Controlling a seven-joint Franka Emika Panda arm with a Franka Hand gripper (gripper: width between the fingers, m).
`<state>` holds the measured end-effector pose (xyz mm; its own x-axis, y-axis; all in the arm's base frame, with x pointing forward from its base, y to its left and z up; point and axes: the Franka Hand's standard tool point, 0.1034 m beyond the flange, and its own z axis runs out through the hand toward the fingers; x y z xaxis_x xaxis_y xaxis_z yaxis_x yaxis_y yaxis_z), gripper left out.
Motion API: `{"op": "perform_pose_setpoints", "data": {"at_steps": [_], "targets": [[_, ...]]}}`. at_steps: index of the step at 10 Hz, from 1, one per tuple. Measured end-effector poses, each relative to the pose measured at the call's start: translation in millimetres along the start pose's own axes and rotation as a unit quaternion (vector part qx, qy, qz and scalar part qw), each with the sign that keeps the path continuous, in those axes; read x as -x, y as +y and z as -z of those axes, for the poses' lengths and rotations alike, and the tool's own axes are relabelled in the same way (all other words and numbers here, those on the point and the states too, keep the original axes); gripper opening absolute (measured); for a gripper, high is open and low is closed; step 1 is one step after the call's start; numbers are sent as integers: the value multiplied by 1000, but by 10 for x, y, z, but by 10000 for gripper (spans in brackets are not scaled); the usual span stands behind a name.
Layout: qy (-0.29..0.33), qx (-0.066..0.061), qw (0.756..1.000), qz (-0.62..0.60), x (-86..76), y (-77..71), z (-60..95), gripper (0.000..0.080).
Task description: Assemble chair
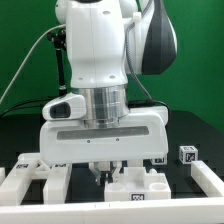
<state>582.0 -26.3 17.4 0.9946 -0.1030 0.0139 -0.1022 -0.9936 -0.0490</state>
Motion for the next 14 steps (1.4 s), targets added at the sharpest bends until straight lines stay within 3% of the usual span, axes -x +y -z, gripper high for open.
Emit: {"op": "perform_pose_setpoints", "data": {"at_steps": [1,4,7,8,14], "targets": [[0,0,1000,3,-1,-26,0,29],[3,-5,1000,27,-38,-327,-16,29],[19,-11,999,33,-274,-680,-13,29],[13,-5,999,29,-286,-687,-18,29],[1,1,999,33,-288,-688,-32,29]]}}
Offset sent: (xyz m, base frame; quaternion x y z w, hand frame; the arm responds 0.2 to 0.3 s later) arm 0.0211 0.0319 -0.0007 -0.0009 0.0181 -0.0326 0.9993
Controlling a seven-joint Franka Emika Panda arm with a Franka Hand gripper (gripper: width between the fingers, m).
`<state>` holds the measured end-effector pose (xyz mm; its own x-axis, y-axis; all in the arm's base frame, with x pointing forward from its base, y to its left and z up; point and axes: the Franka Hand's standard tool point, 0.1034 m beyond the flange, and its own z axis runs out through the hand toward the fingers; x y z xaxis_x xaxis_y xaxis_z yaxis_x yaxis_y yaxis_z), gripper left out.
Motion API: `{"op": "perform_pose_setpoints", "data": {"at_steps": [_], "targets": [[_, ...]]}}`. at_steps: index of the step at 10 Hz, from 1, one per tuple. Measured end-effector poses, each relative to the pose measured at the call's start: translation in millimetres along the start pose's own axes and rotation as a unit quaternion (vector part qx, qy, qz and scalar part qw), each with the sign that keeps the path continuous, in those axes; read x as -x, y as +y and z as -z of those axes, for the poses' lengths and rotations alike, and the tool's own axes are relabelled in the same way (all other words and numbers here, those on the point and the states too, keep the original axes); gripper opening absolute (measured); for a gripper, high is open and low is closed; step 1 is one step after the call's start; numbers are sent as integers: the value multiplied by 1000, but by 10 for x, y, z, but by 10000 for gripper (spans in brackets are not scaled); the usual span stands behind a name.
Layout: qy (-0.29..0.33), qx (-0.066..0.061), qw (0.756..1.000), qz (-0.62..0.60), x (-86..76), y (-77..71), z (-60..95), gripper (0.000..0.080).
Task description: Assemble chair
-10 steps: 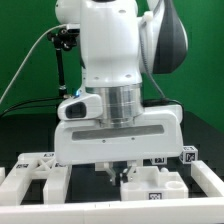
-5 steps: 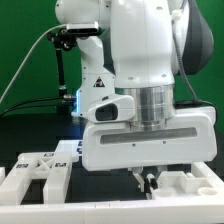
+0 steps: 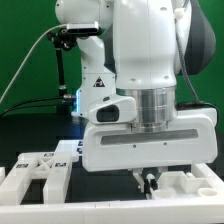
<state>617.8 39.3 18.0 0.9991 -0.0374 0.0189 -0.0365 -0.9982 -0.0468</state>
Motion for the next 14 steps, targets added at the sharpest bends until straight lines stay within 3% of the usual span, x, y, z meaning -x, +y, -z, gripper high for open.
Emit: {"op": "perform_pose_setpoints", "data": {"at_steps": [2,3,4,5,11,12,14], "targets": [[0,0,1000,0,0,0,0,342],[0,0,1000,0,0,0,0,342],[0,0,1000,0,0,0,-1,541],[0,0,1000,0,0,0,-1,617],[0,0,1000,0,-1,0,2,649],[-2,-1,1000,4,-6,4,96,649],[-22,-3,1000,17,144,107,440,649]]}}
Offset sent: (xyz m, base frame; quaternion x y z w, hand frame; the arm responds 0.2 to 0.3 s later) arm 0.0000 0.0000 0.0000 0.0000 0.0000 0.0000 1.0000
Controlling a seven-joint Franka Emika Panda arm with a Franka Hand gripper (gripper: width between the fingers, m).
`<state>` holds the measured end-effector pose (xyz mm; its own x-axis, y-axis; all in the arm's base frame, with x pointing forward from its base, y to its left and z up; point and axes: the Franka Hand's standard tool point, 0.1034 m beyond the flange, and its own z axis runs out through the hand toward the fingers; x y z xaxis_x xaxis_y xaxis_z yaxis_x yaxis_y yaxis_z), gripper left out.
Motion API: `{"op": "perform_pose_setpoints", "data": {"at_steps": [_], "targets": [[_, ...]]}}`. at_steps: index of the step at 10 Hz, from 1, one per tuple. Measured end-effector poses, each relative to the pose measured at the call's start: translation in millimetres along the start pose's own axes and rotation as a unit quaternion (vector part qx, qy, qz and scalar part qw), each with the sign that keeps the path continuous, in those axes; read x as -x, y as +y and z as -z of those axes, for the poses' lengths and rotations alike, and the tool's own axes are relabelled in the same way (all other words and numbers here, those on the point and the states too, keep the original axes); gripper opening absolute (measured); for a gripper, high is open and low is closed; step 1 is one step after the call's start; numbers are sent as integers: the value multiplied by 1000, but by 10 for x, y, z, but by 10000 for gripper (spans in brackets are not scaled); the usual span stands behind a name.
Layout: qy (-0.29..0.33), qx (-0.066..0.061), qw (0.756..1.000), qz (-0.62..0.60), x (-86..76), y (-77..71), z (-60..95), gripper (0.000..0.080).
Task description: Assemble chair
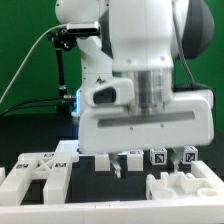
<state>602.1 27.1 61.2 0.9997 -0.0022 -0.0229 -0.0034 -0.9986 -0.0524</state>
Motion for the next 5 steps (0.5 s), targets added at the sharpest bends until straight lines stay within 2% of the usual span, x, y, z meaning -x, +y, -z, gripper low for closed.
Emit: {"op": "perform_pose_setpoints", "data": {"at_steps": [1,2,3,4,5], "targets": [[3,0,1000,-2,56,28,107,649],[-2,0,1000,-14,154,-6,138,649],[-39,-2,999,-23,221,-40,128,649],[-77,-5,997,-23,215,-36,129,649],[-88,-6,996,-23,172,-39,126,649]]}}
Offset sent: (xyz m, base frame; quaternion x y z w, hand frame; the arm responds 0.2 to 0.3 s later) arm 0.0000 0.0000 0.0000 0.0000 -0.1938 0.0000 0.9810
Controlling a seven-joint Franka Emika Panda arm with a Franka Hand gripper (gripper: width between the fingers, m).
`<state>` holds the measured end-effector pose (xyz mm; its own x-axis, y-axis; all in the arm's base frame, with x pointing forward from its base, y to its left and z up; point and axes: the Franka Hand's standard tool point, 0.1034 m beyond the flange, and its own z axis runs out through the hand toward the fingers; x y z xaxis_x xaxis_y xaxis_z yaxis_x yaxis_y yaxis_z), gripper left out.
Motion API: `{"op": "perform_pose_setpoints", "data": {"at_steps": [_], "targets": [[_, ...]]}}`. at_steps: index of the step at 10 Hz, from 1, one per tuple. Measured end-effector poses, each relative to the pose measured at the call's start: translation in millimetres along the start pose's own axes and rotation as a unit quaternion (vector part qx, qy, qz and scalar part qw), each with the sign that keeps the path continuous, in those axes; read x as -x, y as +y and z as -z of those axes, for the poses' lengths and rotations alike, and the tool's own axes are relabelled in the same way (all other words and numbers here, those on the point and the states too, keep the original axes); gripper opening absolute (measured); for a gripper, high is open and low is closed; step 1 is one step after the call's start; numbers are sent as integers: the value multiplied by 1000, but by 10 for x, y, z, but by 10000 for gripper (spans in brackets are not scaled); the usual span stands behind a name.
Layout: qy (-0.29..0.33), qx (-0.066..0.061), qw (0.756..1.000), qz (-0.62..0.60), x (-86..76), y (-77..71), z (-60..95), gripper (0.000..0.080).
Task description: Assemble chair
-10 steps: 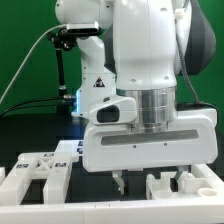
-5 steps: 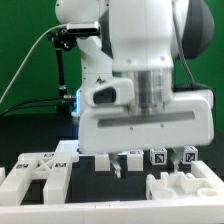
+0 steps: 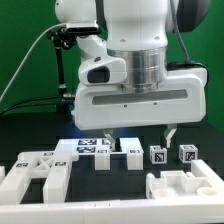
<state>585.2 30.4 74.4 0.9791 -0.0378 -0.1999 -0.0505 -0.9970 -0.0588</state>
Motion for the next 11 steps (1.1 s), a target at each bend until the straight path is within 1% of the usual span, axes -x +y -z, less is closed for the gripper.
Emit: {"op": "perform_pose_setpoints", "data": {"at_steps": [1,2,4,5,6,7,8,9,10,11], "targets": [[-36,-1,999,0,66,-9,-22,649],[-60,0,998,2,98,-22,-57,649],[-113,3,994,10,373,-102,-240,649],[-134,4,991,10,474,-103,-293,649],[-155,4,988,10,532,-107,-297,649],[-196,4,981,9,573,-101,-307,649],[-215,4,977,10,547,-104,-332,649],[-251,4,968,10,600,-103,-343,649],[-276,5,961,9,644,-103,-409,649],[-319,7,948,8,792,-103,-553,649]]}}
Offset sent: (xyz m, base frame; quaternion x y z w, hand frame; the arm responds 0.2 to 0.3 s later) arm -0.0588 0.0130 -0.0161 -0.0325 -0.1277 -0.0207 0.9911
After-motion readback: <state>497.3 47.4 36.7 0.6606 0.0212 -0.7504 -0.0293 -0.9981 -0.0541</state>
